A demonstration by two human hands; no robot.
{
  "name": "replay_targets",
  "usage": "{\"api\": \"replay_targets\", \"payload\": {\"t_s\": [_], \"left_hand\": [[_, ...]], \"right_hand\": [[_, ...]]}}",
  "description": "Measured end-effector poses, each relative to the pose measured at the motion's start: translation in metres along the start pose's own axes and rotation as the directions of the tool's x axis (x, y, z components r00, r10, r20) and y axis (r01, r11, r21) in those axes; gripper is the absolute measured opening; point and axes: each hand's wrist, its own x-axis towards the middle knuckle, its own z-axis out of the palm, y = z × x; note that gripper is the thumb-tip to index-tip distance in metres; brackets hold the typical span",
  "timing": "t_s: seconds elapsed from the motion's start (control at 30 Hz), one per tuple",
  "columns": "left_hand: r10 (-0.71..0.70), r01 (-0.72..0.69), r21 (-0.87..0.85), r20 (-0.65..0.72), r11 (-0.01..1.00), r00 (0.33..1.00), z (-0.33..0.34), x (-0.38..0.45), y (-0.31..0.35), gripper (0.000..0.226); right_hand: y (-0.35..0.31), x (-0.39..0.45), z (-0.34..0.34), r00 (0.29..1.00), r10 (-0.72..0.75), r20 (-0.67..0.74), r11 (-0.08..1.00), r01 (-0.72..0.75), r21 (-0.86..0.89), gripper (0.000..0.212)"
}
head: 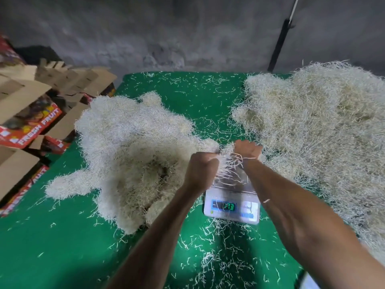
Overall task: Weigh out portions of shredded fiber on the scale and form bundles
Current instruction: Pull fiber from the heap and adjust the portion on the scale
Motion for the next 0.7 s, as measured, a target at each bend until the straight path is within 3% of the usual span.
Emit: {"api": "replay_targets", "payload": {"t_s": [0.1,0.17,0.27,0.33,0.43,0.53,0.63,0.7], "left_hand": [[-0.084,0.083,-0.01,-0.091,0.997,0.992,-0.002,0.006,-0.023,0.034],[-0.133,0.136,0.026,-0.095,0.99,0.987,-0.001,0.004,-0.03,0.029],[-0.295,0.312,0.045,-0.222,0.949,0.929,0.012,0.004,-0.035,0.024],[-0.375,0.42,0.055,-0.356,0.906,0.856,0.015,0.001,-0.038,0.04],[-0.418,0.413,-0.125,-0.496,0.902,0.761,0.002,-0.006,-0.04,0.056],[-0.403,0.371,-0.186,-0.605,0.91,0.686,-0.016,-0.005,-0.027,0.037],[-0.357,0.302,-0.201,-0.652,0.932,0.669,-0.024,0.001,-0.012,0.028],[-0.361,0.264,-0.249,-0.564,0.932,0.743,-0.02,0.004,0.001,0.045]], "right_hand": [[-0.002,0.0,0.008,0.996,-0.029,-0.085,0.997,0.022,-0.078,0.053],[-0.003,-0.003,0.014,0.995,-0.075,-0.066,0.995,0.07,-0.064,0.081],[0.0,-0.013,0.018,0.99,-0.134,-0.042,0.991,0.133,-0.024,0.111],[0.001,-0.022,0.015,0.978,-0.207,-0.017,0.977,0.208,0.047,0.11],[0.009,-0.031,-0.002,0.957,-0.289,0.005,0.946,0.285,0.154,0.111],[0.021,-0.039,-0.018,0.949,-0.306,-0.069,0.94,0.313,0.138,0.084],[0.025,-0.052,-0.024,0.895,-0.337,-0.294,0.886,0.406,0.221,0.057],[0.023,-0.066,-0.026,0.841,-0.4,-0.364,0.789,0.518,0.33,0.058]]}}
